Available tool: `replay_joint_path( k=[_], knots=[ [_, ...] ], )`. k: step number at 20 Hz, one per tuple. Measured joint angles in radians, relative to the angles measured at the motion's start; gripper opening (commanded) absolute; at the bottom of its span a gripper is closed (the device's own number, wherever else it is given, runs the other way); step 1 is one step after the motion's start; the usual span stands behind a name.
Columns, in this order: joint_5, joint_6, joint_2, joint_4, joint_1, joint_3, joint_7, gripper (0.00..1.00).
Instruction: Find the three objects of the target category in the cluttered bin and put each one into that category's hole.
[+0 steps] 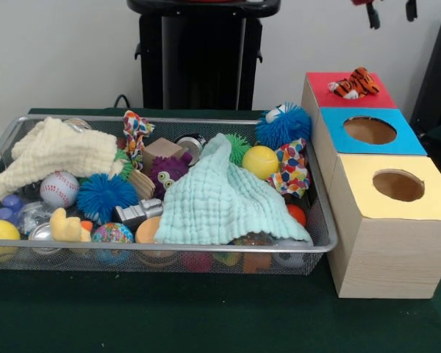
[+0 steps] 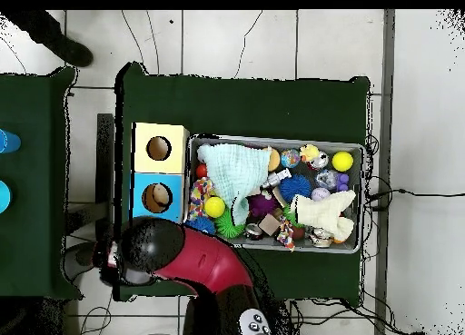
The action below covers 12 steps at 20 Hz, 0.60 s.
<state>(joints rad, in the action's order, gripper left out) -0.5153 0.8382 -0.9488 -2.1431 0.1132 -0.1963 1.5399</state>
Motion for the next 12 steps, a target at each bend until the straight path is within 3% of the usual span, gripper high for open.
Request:
replay_joint_path(
  k=[5, 12],
  knots=[
    [-0.003, 0.011, -0.001, 0.0, -0.011, 0.0, 0.0, 1.0],
    [-0.003, 0.006, 0.066, 0.0, -0.009, 0.0, 0.0, 1.0]
  ],
)
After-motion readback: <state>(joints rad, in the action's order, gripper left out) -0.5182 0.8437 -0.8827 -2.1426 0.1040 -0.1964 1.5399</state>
